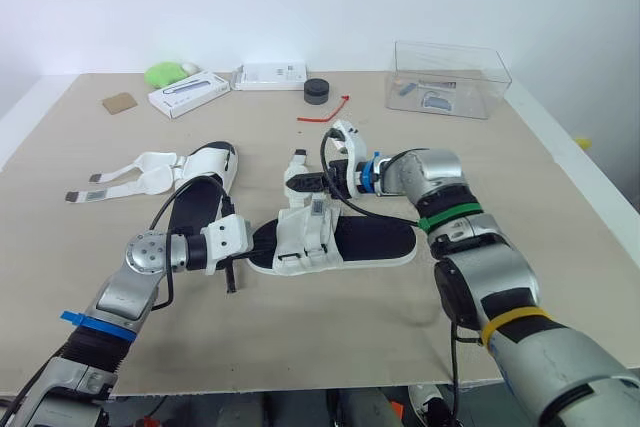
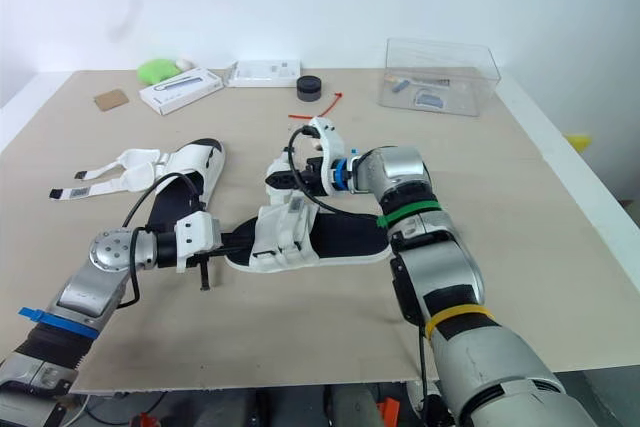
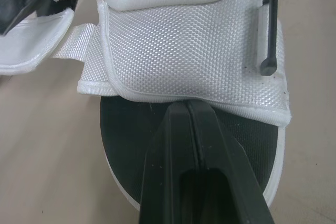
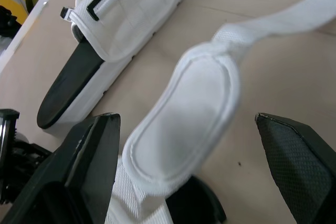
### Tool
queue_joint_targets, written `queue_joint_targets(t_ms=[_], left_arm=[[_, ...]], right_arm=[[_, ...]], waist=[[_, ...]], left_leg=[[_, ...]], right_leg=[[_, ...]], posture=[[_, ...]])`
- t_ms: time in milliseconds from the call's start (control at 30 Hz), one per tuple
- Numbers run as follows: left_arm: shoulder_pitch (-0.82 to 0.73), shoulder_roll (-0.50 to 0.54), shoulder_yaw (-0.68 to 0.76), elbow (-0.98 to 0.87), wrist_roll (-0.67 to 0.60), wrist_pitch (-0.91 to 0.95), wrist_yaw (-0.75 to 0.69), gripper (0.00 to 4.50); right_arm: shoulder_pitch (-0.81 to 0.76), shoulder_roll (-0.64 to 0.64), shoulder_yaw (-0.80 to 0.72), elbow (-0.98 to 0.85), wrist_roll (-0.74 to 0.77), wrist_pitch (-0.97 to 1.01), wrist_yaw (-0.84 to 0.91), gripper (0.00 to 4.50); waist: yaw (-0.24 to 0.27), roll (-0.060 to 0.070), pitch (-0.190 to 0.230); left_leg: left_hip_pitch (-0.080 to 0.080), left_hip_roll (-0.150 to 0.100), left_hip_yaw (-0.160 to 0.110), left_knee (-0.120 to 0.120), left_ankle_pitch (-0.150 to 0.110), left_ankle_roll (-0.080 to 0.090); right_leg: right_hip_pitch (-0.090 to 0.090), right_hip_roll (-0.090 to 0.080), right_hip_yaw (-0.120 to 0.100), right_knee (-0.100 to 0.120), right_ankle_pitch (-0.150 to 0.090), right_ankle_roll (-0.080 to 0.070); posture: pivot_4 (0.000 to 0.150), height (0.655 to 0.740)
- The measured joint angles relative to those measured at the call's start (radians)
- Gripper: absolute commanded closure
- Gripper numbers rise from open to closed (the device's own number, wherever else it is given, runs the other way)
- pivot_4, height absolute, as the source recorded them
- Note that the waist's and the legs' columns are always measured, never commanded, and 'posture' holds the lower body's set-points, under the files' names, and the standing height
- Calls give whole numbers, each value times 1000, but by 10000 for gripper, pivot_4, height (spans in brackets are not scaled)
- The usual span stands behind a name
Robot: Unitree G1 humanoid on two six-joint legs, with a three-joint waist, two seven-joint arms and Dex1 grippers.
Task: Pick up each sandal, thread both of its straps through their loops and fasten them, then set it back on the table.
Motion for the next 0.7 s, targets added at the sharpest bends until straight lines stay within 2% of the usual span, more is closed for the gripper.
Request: queue_joint_targets(t_ms=[333, 700], left_arm=[[28, 7, 12, -32, 5, 6, 19, 45000], [50, 13, 16, -61, 7, 13, 36, 45000]], right_arm=[[-131, 80, -90, 168, 7, -9, 98, 1023], [-166, 105, -178, 235, 9, -9, 114, 1023]], waist=[[-1, 0, 0], [-1, 0, 0]], left_leg=[[0, 1, -1, -1, 0, 0], [0, 1, -1, -2, -1, -2]], right_leg=[[0, -1, 0, 0, 0, -1], [-1, -2, -1, 0, 0, -1]], posture=[[1500, 7400], [1500, 7400]])
